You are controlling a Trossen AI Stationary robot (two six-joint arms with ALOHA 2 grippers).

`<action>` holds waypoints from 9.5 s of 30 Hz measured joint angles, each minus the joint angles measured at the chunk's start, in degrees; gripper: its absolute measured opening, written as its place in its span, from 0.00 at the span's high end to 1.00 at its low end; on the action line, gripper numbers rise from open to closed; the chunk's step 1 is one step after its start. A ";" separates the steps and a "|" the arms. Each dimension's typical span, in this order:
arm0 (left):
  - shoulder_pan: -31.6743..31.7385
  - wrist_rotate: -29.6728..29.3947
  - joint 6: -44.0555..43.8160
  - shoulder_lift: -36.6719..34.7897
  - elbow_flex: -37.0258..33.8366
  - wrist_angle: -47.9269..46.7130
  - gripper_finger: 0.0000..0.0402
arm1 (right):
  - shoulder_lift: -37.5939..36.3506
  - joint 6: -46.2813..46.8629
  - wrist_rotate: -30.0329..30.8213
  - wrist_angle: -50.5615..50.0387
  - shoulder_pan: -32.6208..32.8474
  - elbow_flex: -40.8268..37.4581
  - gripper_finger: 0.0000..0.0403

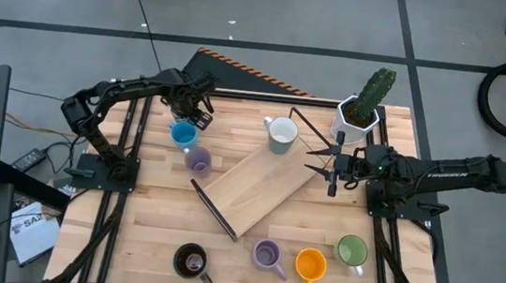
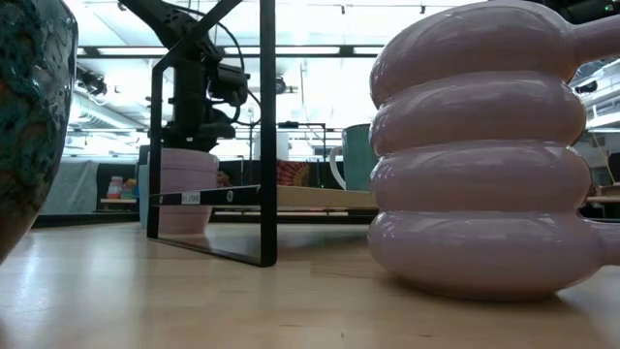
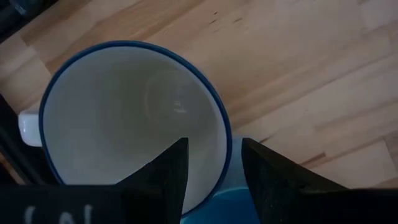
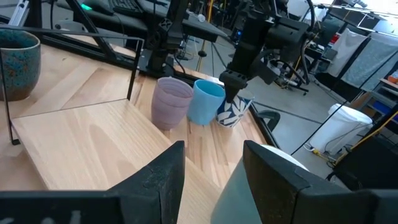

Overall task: Place coffee mugs
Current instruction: Put the blue mug on the shelf

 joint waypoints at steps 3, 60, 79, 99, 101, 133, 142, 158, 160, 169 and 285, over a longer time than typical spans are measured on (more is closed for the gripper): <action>0.00 -0.02 0.16 0.00 0.00 0.23 0.61 | 0.00 0.00 0.00 -0.02 0.00 0.00 0.58; -23.92 9.88 -6.84 6.64 27.16 -6.10 0.95 | -0.02 -3.97 2.47 1.21 -1.43 0.00 0.58; -32.05 7.53 -7.76 27.62 51.82 -13.06 0.94 | -0.01 -4.07 -0.06 1.35 -6.29 0.02 0.58; -35.34 -1.62 -3.53 29.97 51.71 -11.38 0.94 | -0.02 -4.04 -1.08 2.14 -6.29 0.02 0.58; -35.32 -1.61 -3.60 29.97 51.71 -11.16 0.94 | -0.01 -3.99 -1.11 2.10 -6.29 0.02 0.58; -35.30 0.07 -3.77 29.97 51.69 -7.20 0.88 | 0.00 -4.41 -2.51 2.55 -6.32 0.02 0.58; -35.54 0.07 -2.94 29.94 51.70 -5.62 0.77 | 0.00 -4.48 -2.49 2.71 -6.32 0.02 0.58; -35.54 2.38 -0.29 29.28 51.69 -5.85 0.75 | 0.00 -4.59 -3.37 2.93 -6.34 0.02 0.58; -35.58 2.56 -0.25 29.20 51.69 -6.06 0.75 | 0.00 -4.55 -3.41 2.93 -6.34 0.02 0.58; -35.55 1.54 0.52 27.21 51.74 -5.17 0.68 | -0.01 -4.49 -3.45 2.90 -6.34 0.02 0.58; -36.46 0.55 16.83 29.00 51.67 -12.82 0.75 | -0.02 -1.51 -3.48 5.33 -7.04 0.00 0.58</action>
